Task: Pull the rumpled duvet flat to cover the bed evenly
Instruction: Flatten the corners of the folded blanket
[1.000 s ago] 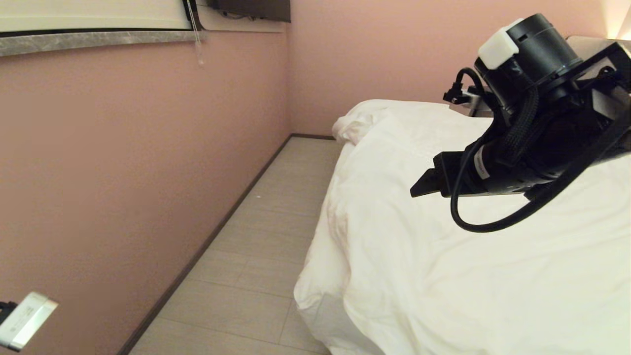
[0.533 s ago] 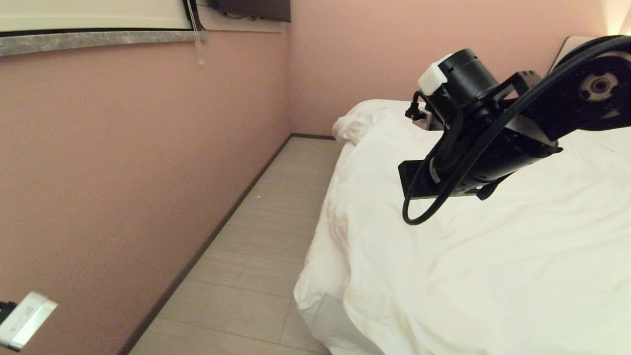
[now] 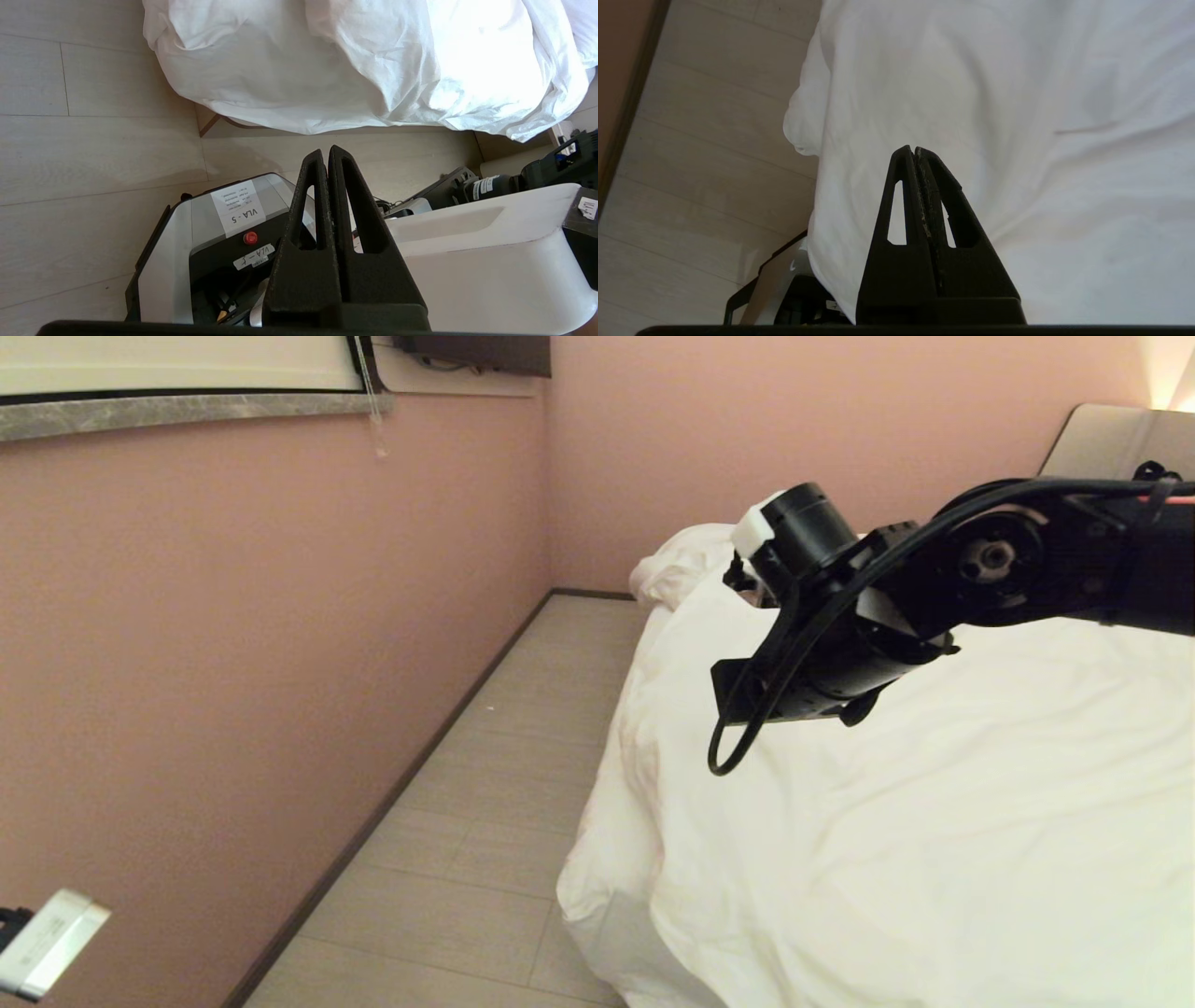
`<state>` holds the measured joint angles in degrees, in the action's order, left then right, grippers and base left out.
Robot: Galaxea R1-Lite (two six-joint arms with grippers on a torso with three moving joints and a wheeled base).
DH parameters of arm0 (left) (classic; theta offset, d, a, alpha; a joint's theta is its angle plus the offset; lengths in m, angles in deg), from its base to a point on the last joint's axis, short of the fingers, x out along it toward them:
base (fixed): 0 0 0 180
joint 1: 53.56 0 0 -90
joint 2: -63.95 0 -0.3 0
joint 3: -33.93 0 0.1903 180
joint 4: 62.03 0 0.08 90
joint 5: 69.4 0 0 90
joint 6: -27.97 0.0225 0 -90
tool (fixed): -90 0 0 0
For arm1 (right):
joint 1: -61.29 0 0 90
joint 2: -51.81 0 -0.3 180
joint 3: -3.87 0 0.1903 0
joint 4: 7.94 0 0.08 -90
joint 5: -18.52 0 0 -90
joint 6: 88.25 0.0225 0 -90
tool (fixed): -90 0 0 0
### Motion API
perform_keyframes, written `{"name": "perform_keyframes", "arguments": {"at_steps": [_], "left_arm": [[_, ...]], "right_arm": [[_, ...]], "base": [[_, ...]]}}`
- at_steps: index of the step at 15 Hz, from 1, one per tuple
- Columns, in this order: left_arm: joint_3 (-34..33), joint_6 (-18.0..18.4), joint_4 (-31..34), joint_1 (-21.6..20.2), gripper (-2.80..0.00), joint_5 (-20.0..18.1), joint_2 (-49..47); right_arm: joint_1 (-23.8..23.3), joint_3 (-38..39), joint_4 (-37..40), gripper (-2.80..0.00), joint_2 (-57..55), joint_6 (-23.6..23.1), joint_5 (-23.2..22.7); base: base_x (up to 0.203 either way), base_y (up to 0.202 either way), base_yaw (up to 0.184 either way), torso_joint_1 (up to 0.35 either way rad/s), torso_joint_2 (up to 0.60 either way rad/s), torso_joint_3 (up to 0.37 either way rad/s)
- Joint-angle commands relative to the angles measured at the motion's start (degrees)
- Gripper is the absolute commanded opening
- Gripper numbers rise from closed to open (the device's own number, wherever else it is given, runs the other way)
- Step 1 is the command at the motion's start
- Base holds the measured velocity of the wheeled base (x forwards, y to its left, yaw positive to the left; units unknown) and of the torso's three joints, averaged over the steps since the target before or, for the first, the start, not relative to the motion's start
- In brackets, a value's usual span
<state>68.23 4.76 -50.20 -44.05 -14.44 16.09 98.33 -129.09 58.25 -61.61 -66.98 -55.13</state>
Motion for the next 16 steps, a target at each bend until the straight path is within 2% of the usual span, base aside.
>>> {"name": "perform_keyframes", "arguments": {"at_steps": [1,4,9,12,16], "left_arm": [[0.0,-0.2,-0.1,0.0,-2.8,-0.2,0.5],[0.1,-0.2,0.7,0.1,-2.8,-0.2,1.3],[0.3,-0.2,1.3,0.1,-2.8,-0.1,1.8],[0.2,-0.2,1.3,0.0,-2.8,-0.1,2.2],[0.2,-0.1,1.3,0.1,-2.8,-0.1,2.3]], "right_arm": [[0.0,2.0,1.3,-2.8,6.2,0.9,1.5],[-1.9,10.6,1.4,-2.8,17.9,2.0,5.1],[-9.7,25.7,-0.6,-2.8,41.8,2.5,6.1],[-15.4,35.0,-1.4,-2.8,56.0,2.6,6.6],[-24.5,46.8,-6.5,-2.8,75.8,2.4,7.5]], "base": [[0.0,0.0,0.0,0.0,0.0,0.0],[0.0,0.0,0.0,0.0,0.0,0.0],[0.0,0.0,0.0,0.0,0.0,0.0],[0.0,0.0,0.0,0.0,0.0,0.0],[0.0,0.0,0.0,0.0,0.0,0.0]]}}
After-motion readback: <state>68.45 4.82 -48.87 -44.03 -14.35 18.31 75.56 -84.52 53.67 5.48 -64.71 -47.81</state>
